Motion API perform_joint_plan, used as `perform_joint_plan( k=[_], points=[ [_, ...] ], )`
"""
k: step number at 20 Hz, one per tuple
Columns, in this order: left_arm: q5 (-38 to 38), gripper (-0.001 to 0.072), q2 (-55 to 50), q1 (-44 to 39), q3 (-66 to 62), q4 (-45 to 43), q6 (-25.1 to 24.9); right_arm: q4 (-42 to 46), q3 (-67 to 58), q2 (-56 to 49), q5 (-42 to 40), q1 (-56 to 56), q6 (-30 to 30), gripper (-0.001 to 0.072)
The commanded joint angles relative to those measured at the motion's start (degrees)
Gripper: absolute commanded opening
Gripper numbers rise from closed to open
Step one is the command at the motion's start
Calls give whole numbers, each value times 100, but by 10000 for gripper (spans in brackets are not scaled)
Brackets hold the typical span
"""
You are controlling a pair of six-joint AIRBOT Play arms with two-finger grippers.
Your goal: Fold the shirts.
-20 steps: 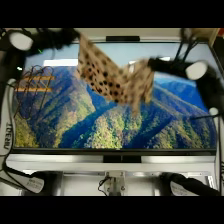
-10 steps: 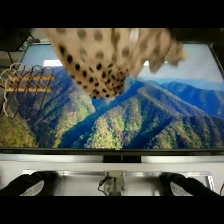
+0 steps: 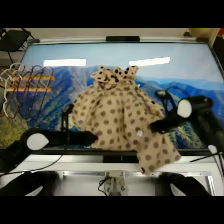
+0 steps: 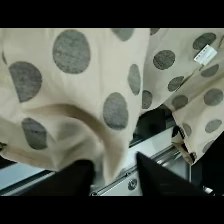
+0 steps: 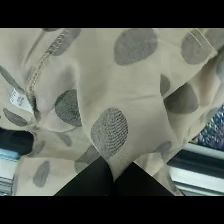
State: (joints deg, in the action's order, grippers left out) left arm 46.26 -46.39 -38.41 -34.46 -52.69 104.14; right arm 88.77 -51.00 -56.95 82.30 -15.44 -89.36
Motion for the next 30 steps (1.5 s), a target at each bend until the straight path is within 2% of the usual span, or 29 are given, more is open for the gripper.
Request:
perform_joint_plan(
  k=[1,4,6,9,11,13,16,18,21,26,30],
  points=[
    [-109,609,35,-227,85,190,-315,1126,765,98,-225,-33,-363,66],
    [-114,618,-109,774,-824,-380,-761,1709,739,98,-254,-33,-481,66],
    [-103,619,-706,1602,-1679,-874,-1198,1700,739,98,-400,-33,-608,66],
    [197,625,-2500,2308,-3324,-907,-2194,1377,739,98,-763,-33,-879,66],
    [616,625,-3882,2376,-4682,-909,-2529,984,739,98,-883,-33,-887,66],
    [942,625,-5154,2356,-6102,-896,-2468,557,739,98,-960,-35,-973,66],
    [1202,625,-6721,2326,-7917,-577,-1825,-68,741,98,-1250,-35,-1099,66],
    [1329,624,-7364,2341,-8520,-254,-1628,-341,741,98,-1443,-37,-1119,66],
    [1228,623,-7672,2382,-8400,238,-1589,-603,741,98,-1615,-37,-1117,66],
    [686,621,-7831,2352,-8397,369,-1600,-800,745,98,-1657,-37,-1117,66],
    [542,605,-7910,2356,-8397,372,-1591,-894,745,98,-1683,-37,-1115,65]
  ],
)
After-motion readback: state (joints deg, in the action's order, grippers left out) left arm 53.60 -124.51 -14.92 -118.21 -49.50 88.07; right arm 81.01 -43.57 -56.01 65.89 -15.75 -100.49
